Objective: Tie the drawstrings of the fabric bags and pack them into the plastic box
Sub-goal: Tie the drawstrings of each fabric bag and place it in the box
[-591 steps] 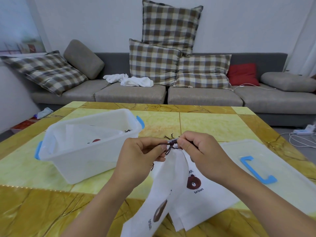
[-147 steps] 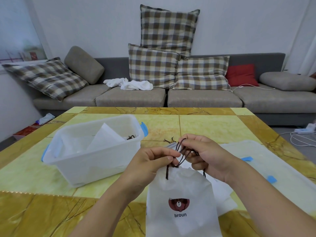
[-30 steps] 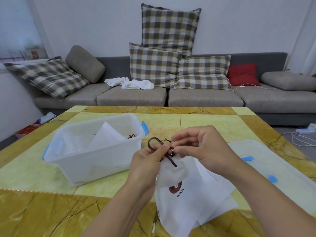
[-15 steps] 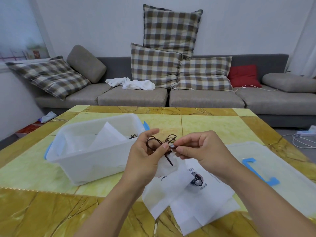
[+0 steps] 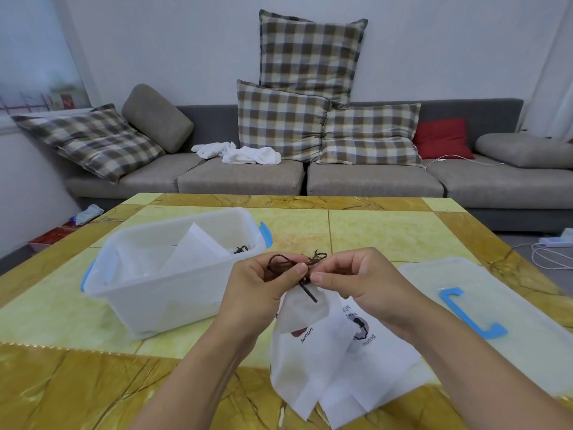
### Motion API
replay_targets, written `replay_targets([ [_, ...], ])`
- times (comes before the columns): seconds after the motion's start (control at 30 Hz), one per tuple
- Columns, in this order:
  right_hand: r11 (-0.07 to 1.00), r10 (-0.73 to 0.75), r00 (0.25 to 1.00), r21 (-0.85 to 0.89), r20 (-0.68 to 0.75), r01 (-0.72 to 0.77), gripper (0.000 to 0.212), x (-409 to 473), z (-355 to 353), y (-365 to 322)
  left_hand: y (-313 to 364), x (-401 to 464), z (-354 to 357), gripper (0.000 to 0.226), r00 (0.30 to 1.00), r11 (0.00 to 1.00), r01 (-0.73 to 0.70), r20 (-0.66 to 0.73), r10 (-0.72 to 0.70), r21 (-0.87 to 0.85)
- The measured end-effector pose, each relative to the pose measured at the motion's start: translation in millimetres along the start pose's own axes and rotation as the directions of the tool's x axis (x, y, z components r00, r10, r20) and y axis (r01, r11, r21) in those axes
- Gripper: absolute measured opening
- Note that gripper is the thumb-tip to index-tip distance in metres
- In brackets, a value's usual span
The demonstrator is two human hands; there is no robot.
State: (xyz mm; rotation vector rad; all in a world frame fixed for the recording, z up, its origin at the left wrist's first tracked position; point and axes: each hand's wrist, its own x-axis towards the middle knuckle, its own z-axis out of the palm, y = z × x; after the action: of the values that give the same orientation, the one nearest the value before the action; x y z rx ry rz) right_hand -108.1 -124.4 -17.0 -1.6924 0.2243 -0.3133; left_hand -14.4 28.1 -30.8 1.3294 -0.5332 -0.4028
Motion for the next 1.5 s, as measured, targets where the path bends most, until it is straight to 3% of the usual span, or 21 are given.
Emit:
replay_targets([
  [0.2, 0.999, -0.034, 0.999, 0.000, -0.041, 0.034, 0.010, 0, 5, 2, 3, -2, -1, 0.013, 0.994, 0.994, -0.085, 0.069, 0.080, 0.068],
  [0.3, 0.999, -0.029, 0.998, 0.027, -0.055, 0.030, 0.021, -1, 6, 3, 4, -2, -6, 0.019, 0.976, 0.959, -0.192, 0.146, 0.163, 0.210],
  [0.37, 1.000, -0.021, 0.997, 0.005, -0.073, 0.021, 0.028, -1, 10, 4, 2, -2, -9, 0.025, 0.955, 0.888, -0.289, 0.171, 0.242, 0.357],
  [0.47, 0.985, -0.087, 0.981, -0.165, -0.175, 0.058, 0.030, 2, 19, 10, -3, -2, -10, 0.028, 0.889, 0.713, -0.451, 0.197, 0.414, 0.537],
  [0.57, 0.937, -0.129, 0.960, -0.347, -0.247, 0.037, 0.022, 5, 26, 14, -6, -1, -6, 0.030, 0.834, 0.609, -0.519, 0.200, 0.515, 0.600],
  [0.67, 0.899, -0.122, 0.976, -0.437, -0.178, 0.032, 0.008, 5, 27, 16, -5, -2, -3, 0.035, 0.866, 0.663, -0.474, 0.171, 0.469, 0.580],
  [0.73, 0.903, -0.050, 0.989, -0.428, -0.139, -0.015, 0.023, 5, 27, 17, -4, -2, -1, 0.037, 0.878, 0.678, -0.456, 0.166, 0.449, 0.577],
  [0.8, 0.962, 0.045, 0.993, -0.263, -0.109, -0.072, 0.025, 5, 23, 16, -2, -2, 0, 0.035, 0.891, 0.701, -0.433, 0.151, 0.428, 0.567],
  [0.9, 0.983, 0.161, 0.987, 0.086, 0.017, -0.162, 0.010, 3, 15, 13, 0, -3, -1, 0.041, 0.914, 0.754, -0.384, 0.104, 0.392, 0.533],
  [1.0, 0.955, 0.184, 0.972, 0.206, 0.145, -0.211, 0.012, 3, 6, 11, 1, -2, -2, 0.039, 0.947, 0.845, -0.303, 0.042, 0.318, 0.441],
  [1.1, 0.923, 0.207, 0.957, 0.284, 0.202, -0.259, 0.032, 4, 3, 11, 3, -2, 0, 0.029, 0.965, 0.892, -0.253, 0.039, 0.258, 0.376],
  [1.23, 0.916, 0.195, 0.961, 0.313, 0.197, -0.250, 0.021, 6, 3, 8, 4, -2, -1, 0.015, 0.981, 0.936, -0.190, 0.026, 0.191, 0.297],
  [1.3, 0.951, 0.180, 0.972, 0.226, 0.148, -0.210, 0.013, 6, 4, 6, 4, -2, -2, 0.010, 0.988, 0.949, -0.154, 0.016, 0.156, 0.275],
  [1.37, 0.974, 0.174, 0.982, 0.136, 0.072, -0.182, 0.015, 7, 6, 6, 4, -2, -2, 0.008, 0.994, 0.966, -0.111, 0.008, 0.112, 0.232],
  [1.5, 0.972, 0.195, 0.981, 0.139, -0.019, -0.190, 0.014, 5, 12, 6, 3, -1, -1, 0.012, 1.000, 0.986, -0.016, 0.022, 0.013, 0.169],
])
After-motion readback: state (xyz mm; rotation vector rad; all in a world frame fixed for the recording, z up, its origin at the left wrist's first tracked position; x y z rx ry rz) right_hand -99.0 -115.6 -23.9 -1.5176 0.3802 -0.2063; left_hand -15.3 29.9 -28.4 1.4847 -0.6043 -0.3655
